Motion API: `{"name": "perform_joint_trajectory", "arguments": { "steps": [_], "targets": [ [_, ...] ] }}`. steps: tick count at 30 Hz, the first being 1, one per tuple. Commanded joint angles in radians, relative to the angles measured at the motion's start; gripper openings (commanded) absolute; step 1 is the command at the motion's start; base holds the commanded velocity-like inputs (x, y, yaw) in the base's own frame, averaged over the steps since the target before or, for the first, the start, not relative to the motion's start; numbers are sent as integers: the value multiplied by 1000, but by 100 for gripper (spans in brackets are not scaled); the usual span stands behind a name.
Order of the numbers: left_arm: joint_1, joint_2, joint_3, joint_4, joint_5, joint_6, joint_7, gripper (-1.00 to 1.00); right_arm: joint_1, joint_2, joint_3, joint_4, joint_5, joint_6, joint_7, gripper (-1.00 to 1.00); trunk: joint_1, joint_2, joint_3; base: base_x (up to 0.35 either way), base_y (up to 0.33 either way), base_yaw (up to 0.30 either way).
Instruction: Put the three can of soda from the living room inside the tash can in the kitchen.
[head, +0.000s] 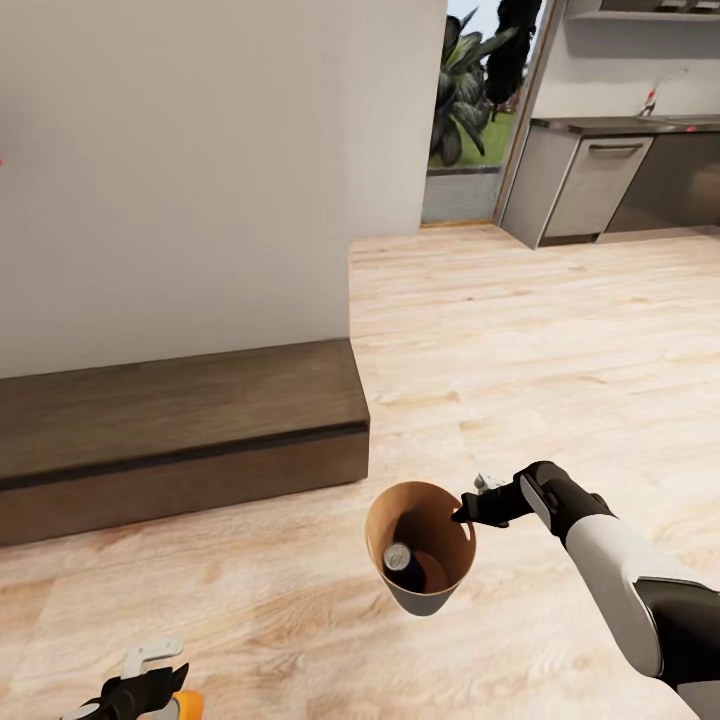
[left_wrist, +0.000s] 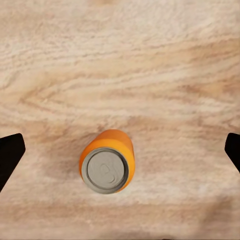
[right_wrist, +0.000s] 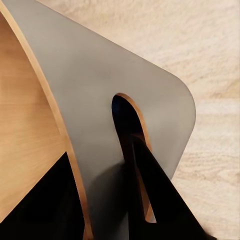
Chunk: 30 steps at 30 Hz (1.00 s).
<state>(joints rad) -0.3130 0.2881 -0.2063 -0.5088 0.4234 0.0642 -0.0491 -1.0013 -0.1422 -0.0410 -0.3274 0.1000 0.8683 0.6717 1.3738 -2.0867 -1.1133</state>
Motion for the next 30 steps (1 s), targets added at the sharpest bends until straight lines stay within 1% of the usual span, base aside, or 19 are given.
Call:
{"name": "perform_joint_trajectory", "arguments": {
  "steps": [1, 4, 8, 15, 20, 23, 27, 30],
  "targets": [
    [0, 0, -1, 0, 0, 0, 0, 100, 0, 0, -4, 0, -22, 9, 3, -100, 4, -7, -3, 0, 0, 0],
    [0, 0, -3, -1, 0, -1, 0, 100, 0, -1, -4, -1, -22, 9, 3, -100, 15, -28, -13, 0, 0, 0],
    [0, 0, -5, -2, 0, -2, -1, 100, 0, -1, -4, -40, -23, 14, 3, -100, 31, -56, -25, 0, 0, 0],
    [0, 0, -6, -1, -1, -4, 0, 100, -1, -9, -5, -71, -23, 15, 5, -100, 58, -105, -47, 0, 0, 0],
    [0, 0, -6, -2, 0, -15, -1, 100, 4, -10, -6, -179, -22, 16, 6, -100, 77, -140, -63, 0, 0, 0],
    [0, 0, -7, -2, 0, -17, -1, 100, 51, -11, -7, -251, -22, 17, 6, -100, 88, -161, -72, 0, 0, 0],
    [0, 0, -7, -1, 0, -18, -1, 100, 61, -13, -8, -271, -22, 17, 6, -100, 104, -189, -85, 0, 0, 0],
    [0, 0, -7, -1, 0, -18, -1, 100, 68, -15, -9, -316, -22, 17, 6, -100, 115, -210, -94, 0, 0, 0]
  ]
}}
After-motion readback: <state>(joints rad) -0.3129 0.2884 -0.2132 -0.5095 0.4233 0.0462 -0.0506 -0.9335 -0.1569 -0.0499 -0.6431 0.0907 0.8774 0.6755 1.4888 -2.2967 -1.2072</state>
